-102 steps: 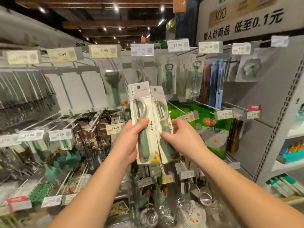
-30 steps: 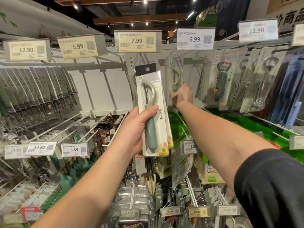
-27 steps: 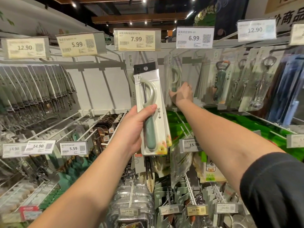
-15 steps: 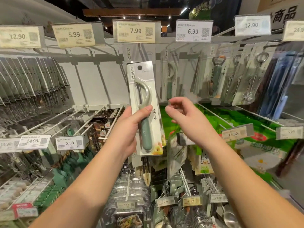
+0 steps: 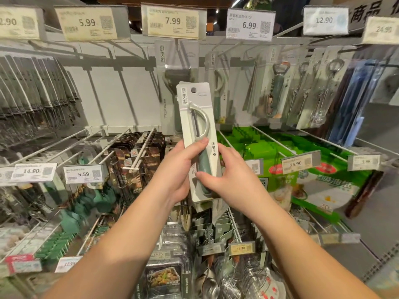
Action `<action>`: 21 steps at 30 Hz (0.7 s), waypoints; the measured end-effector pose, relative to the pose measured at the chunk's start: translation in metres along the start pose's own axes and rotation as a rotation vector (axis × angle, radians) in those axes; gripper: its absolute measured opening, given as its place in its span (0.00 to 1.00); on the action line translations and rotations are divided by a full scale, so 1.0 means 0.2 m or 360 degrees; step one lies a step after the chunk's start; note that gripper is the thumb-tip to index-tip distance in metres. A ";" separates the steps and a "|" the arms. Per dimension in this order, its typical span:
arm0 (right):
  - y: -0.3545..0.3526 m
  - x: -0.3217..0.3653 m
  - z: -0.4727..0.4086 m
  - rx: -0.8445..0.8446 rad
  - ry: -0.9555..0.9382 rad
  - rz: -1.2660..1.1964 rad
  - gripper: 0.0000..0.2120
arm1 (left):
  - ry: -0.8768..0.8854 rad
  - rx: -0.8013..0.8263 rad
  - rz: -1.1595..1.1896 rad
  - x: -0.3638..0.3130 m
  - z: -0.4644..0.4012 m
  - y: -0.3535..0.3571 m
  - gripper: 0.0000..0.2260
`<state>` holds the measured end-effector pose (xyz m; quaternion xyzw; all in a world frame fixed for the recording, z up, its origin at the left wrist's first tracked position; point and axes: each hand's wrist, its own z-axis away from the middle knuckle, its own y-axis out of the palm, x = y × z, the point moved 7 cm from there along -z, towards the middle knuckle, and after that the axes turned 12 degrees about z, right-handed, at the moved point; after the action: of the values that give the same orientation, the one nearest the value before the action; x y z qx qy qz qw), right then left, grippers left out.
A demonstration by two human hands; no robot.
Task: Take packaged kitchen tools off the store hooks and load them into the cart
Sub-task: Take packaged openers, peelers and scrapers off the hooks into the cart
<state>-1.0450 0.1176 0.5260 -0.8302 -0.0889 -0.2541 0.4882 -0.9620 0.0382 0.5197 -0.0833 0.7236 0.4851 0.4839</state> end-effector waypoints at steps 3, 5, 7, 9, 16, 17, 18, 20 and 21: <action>0.00 -0.01 0.00 -0.0010 0.0034 -0.0096 0.28 | -0.0031 -0.0010 -0.0007 0.00 0.01 0.00 0.06; 0.01 -0.02 -0.01 -0.0016 0.0056 -0.0165 0.28 | -0.0029 -0.0026 -0.0012 0.00 0.02 0.01 0.09; 0.02 -0.04 -0.01 -0.0004 0.0106 -0.0270 0.28 | -0.0030 -0.0041 -0.0009 0.00 0.03 0.02 0.12; 0.03 -0.07 -0.01 0.0001 0.0203 -0.0394 0.32 | -0.0007 -0.0070 -0.0005 -0.01 0.04 0.01 0.12; 0.00 -0.08 -0.02 -0.0089 0.0231 -0.0446 0.19 | 0.0127 -0.0056 -0.0039 -0.04 0.05 0.03 0.12; 0.00 -0.09 -0.03 -0.0076 0.0258 -0.0409 0.20 | 0.0149 -0.0058 -0.0061 -0.05 0.05 0.03 0.12; -0.01 -0.10 -0.04 -0.0052 0.0268 -0.0370 0.18 | 0.0163 -0.0057 -0.0075 -0.06 0.04 0.03 0.12; -0.03 -0.11 -0.06 -0.0010 0.0292 -0.0295 0.09 | 0.0169 -0.0053 -0.0083 -0.06 0.03 0.03 0.13; -0.04 -0.12 -0.07 -0.0009 0.0304 -0.0272 0.08 | 0.0168 -0.0042 -0.0079 -0.07 0.03 0.03 0.12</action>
<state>-1.0744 0.1120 0.5258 -0.7931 -0.1117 -0.3728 0.4686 -0.9555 0.0406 0.5341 -0.1331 0.7395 0.4773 0.4557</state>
